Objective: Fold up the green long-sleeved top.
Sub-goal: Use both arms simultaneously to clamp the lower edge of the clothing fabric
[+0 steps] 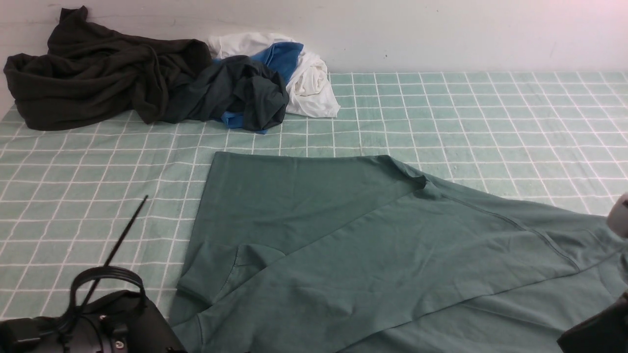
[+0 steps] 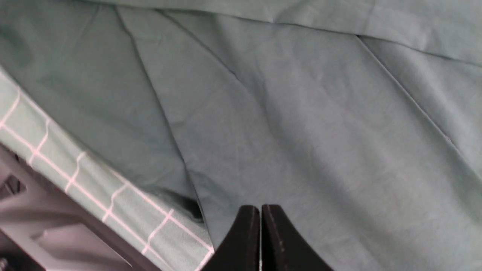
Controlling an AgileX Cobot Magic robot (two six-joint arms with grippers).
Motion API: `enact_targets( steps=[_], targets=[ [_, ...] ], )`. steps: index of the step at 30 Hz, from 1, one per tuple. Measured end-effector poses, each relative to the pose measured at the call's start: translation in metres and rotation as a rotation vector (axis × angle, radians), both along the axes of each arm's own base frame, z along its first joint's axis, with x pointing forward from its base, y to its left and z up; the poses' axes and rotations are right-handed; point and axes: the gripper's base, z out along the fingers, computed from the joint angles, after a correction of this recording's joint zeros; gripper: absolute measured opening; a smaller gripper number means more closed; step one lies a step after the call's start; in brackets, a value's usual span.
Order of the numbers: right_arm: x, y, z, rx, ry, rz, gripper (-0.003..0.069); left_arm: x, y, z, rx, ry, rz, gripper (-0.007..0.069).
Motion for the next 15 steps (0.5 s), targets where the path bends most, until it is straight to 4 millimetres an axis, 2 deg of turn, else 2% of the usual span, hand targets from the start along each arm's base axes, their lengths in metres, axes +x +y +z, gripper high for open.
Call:
enact_targets(
  steps=[2,6,15],
  targets=[
    [-0.001,0.006,-0.002,-0.016,-0.009,0.086,0.0,-0.003,0.003,0.012,-0.01,-0.003,0.002,0.0006],
    [-0.003,0.015,-0.005,-0.066,-0.021,0.212,0.0005,-0.006,0.006,0.021,-0.024,-0.016,-0.007,0.0006],
    [0.0,0.012,-0.011,-0.192,-0.043,0.275,0.006,-0.005,0.006,0.021,-0.035,-0.032,-0.008,0.0006]
  ],
)
